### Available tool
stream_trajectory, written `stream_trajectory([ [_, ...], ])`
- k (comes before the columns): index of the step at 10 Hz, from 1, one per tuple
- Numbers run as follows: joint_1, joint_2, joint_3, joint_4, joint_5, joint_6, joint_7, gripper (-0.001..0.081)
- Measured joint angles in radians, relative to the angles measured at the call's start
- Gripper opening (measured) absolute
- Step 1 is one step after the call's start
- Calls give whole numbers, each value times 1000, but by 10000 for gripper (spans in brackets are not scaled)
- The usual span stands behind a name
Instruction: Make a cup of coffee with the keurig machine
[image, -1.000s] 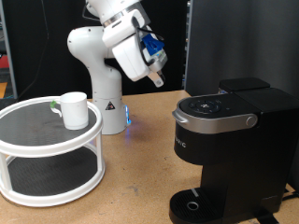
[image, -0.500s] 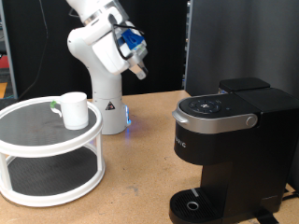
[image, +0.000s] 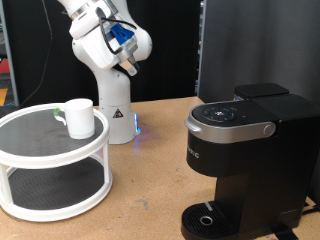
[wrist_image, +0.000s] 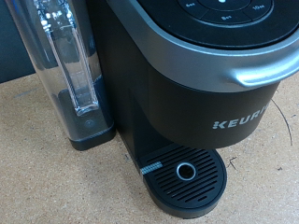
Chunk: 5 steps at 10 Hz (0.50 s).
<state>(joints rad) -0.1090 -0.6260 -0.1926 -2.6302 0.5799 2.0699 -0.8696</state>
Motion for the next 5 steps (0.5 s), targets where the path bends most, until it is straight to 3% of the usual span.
stream_trajectory([
  [2, 0, -4, -35, 7, 3, -81, -28, 2],
  [5, -12, -42, -154, 36, -34, -280, -112, 2],
])
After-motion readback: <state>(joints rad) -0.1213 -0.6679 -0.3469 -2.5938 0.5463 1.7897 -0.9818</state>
